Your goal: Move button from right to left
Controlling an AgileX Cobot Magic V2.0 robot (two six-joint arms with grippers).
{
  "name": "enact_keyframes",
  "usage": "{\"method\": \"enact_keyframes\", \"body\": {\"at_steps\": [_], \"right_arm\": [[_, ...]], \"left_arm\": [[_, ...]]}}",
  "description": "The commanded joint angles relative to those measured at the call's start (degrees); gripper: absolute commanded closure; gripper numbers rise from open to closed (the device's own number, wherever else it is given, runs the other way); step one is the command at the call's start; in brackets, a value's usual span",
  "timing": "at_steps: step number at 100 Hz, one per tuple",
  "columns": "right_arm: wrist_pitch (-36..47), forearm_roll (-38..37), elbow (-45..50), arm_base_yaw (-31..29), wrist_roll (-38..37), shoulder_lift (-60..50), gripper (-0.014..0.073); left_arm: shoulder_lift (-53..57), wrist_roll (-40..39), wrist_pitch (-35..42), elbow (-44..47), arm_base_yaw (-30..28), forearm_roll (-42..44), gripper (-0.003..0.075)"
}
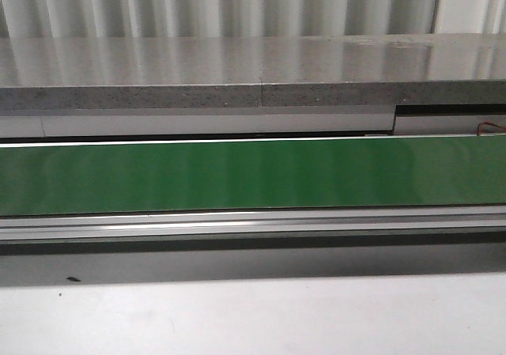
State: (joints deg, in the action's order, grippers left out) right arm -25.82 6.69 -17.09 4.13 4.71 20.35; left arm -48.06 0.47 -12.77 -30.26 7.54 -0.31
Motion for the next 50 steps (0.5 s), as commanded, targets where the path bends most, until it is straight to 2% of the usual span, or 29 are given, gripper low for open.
{"method": "enact_keyframes", "body": {"at_steps": [1,21,50], "right_arm": [[4.25,-0.36,-1.49,0.12,0.53,0.03,0.0662],[4.25,-0.36,-1.49,0.12,0.53,0.03,0.0662],[4.25,-0.36,-1.49,0.12,0.53,0.03,0.0662]], "left_arm": [[5.14,0.02,4.78,1.14,0.33,-0.76,0.0741],[13.79,0.02,4.78,7.35,-0.41,-0.76,0.0741],[24.76,0.02,4.78,16.3,-4.46,-0.76,0.0741]]}}
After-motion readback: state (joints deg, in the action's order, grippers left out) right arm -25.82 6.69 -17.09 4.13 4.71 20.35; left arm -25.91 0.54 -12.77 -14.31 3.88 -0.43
